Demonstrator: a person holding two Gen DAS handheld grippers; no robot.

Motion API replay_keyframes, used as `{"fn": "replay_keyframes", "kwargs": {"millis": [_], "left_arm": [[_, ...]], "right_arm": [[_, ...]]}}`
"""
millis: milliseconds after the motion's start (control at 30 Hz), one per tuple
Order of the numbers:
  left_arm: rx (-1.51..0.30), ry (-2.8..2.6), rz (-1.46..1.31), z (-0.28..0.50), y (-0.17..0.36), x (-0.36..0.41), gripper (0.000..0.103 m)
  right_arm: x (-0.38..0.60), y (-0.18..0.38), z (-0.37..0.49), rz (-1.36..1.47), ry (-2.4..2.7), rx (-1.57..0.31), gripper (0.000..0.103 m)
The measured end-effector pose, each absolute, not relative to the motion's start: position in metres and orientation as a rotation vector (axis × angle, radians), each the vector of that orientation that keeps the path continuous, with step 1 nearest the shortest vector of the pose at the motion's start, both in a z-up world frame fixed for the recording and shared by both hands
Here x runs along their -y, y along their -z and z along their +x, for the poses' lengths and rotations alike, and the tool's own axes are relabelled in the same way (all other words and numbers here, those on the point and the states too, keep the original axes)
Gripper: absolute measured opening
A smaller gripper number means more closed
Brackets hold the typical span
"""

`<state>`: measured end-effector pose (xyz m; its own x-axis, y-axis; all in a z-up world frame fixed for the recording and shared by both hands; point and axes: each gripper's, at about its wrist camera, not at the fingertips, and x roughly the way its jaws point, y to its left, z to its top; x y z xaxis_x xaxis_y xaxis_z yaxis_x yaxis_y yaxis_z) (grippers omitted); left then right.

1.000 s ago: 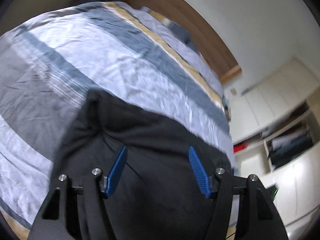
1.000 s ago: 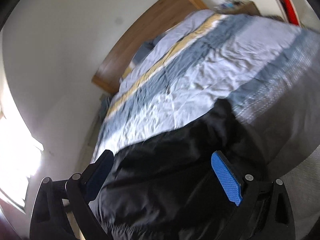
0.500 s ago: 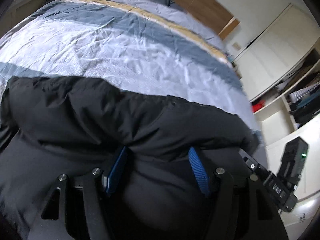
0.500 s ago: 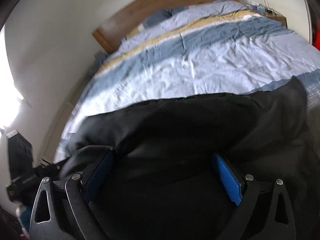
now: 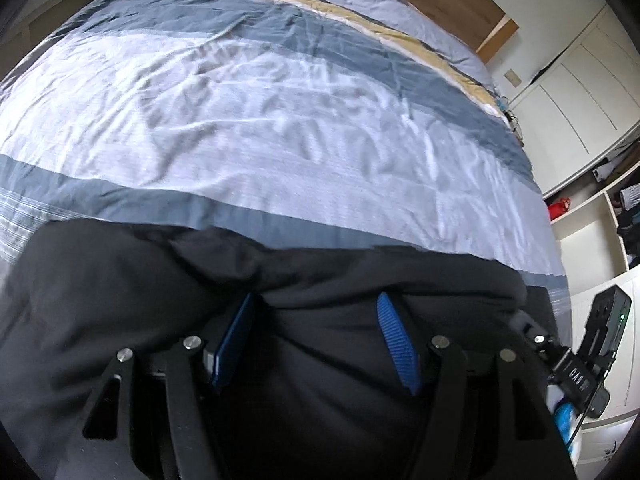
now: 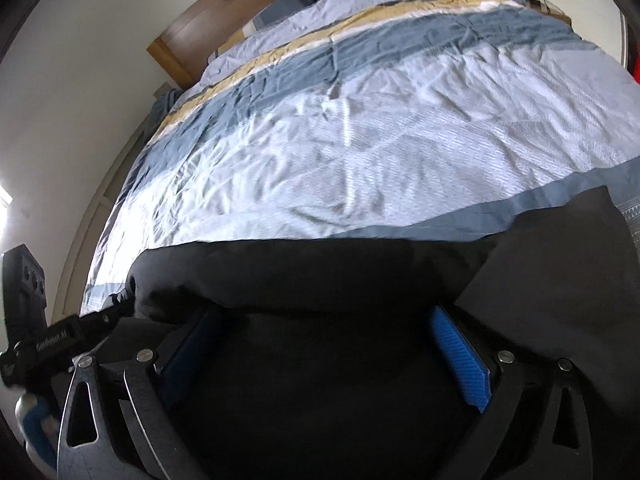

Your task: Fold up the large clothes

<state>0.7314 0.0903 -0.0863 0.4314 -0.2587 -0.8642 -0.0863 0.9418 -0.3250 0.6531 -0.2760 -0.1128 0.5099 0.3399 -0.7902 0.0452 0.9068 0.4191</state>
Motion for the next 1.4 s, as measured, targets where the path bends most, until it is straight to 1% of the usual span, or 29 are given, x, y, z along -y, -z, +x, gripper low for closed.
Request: {"fn": "replay_keyframes", "kwargs": {"millis": [167,233,333,467,600,700,867,1067,1233,1400], "left_arm": [[-1.17,-0.023,-0.339,0.724,0.094,-0.133,0.062],[-1.169,-0.07,-0.333,0.716,0.089,-0.15,0.062],[-1.129,-0.123,-0.315,0.698,0.073,-0.172,0.062],[-1.034,-0.103,-0.353,0.663,0.043,-0.191,0.062],[-0.938,-0.017,-0.361,0.623,0.023,-0.184,0.062],[-0.912,0.055,-0.337,0.6,0.023,-0.169,0.062],[-0.975,0.049,-0.304,0.586,0.06,-0.158,0.062],[-0.97,-0.023,-0.349,0.57,0.08,-0.189,0.062],[-0.923,-0.079,-0.295,0.546,0.07,-0.193,0.062],[-0.839,-0.066,-0.254,0.511,0.051,-0.177,0.062]], "right_arm": [[0.321,0.119,0.639,0.415,-0.095,-1.053,0.101],[0.333,0.118,0.632,0.391,-0.053,-1.069,0.101],[0.347,0.106,0.619,0.366,-0.015,-1.058,0.101],[0.352,0.071,0.593,0.33,-0.01,-0.977,0.101],[0.333,0.044,0.563,0.337,-0.087,-0.897,0.101],[0.308,0.041,0.547,0.335,-0.149,-0.872,0.101],[0.288,0.07,0.54,0.323,-0.164,-0.929,0.101],[0.318,0.092,0.526,0.362,-0.076,-0.96,0.101],[0.332,0.086,0.506,0.313,0.009,-0.963,0.101],[0.315,0.064,0.479,0.295,-0.068,-0.9,0.101]]}}
